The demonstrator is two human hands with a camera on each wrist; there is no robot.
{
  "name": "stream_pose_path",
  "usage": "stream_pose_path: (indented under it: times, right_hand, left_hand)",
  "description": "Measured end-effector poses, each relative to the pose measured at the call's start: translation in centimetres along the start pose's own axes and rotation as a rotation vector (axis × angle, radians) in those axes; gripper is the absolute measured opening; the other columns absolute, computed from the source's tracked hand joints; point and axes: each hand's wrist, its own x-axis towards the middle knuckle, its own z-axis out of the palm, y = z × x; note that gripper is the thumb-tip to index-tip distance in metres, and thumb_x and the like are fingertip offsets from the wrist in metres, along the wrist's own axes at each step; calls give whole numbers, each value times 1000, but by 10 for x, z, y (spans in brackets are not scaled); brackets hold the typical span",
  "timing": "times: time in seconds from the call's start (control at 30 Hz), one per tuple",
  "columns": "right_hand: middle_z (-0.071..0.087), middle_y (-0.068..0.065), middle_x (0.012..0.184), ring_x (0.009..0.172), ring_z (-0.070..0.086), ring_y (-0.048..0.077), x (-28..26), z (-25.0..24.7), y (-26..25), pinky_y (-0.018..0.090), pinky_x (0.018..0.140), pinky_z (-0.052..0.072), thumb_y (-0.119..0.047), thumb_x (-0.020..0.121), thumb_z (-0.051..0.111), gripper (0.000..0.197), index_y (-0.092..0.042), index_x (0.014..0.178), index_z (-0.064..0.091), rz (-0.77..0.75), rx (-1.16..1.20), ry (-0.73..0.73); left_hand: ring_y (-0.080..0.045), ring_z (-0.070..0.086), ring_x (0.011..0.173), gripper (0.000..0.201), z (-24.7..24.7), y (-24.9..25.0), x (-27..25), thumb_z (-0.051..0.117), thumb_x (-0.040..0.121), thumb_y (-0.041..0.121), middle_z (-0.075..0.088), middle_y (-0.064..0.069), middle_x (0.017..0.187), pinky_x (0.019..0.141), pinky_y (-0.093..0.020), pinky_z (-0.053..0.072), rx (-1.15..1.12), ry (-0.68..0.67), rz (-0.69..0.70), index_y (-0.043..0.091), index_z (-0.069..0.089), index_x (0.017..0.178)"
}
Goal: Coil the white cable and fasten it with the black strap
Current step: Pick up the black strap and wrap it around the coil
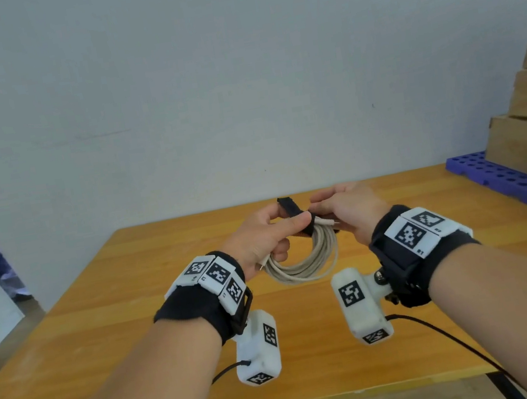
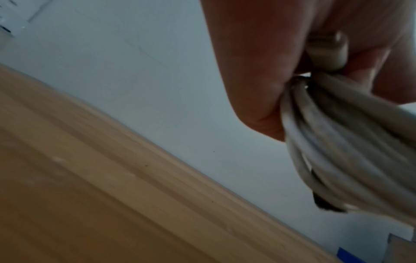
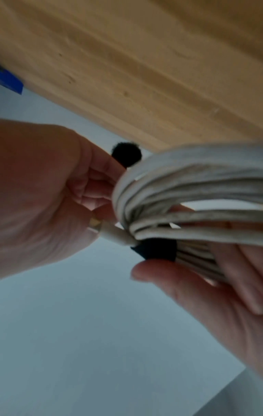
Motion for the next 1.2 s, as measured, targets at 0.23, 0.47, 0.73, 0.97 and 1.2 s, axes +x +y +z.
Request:
stream_pose_path:
  times: [0.23,0.47,0.73,0.97,1.2]
  right_hand:
    - [70,15,87,74,70,23,7,-13,-14,26,64,57,5,81,68,22,-12,70,58,-65,45,194]
    - [66,12,89,77,71,26,-1,3,-14,34,77,59,4,75,75,29,-12,79,52,-108,42,68]
    - [69,18,90,79,68,27,-14,4,-16,35,78,58,15,74,68,32,-8,91,53,-192,-28,-216]
    - [69,30,96,80,72,30,-20,13,-18,37,76,60,15,79,54,23,-7,83,57,-231,-225,-306]
    - [72,20,80,77,73,30,-25,9,-23,33,69,61,18,77,42,32,-4,66,61,-224,-289,-381]
  left_hand:
    - [-5,28,40,18,-2,3,-4,56,94,23,69,-7,91,35,-16,27,40,-49,-154,7,57,104]
    - [-8,34,41,35,0,2,5,51,97,32,65,-6,84,37,-18,35,120,74,-145,3,58,116]
    - [-6,36,36,35,-9,-7,8,46,99,29,69,-10,78,35,-17,34,-166,180,-132,0,56,117]
    - [-10,32,38,29,-11,-9,11,61,90,38,38,0,52,37,-21,30,-146,286,-55,10,54,86]
    - [-6,31,36,5,-12,-12,5,55,89,4,37,2,51,35,-17,28,-204,301,-32,8,57,87]
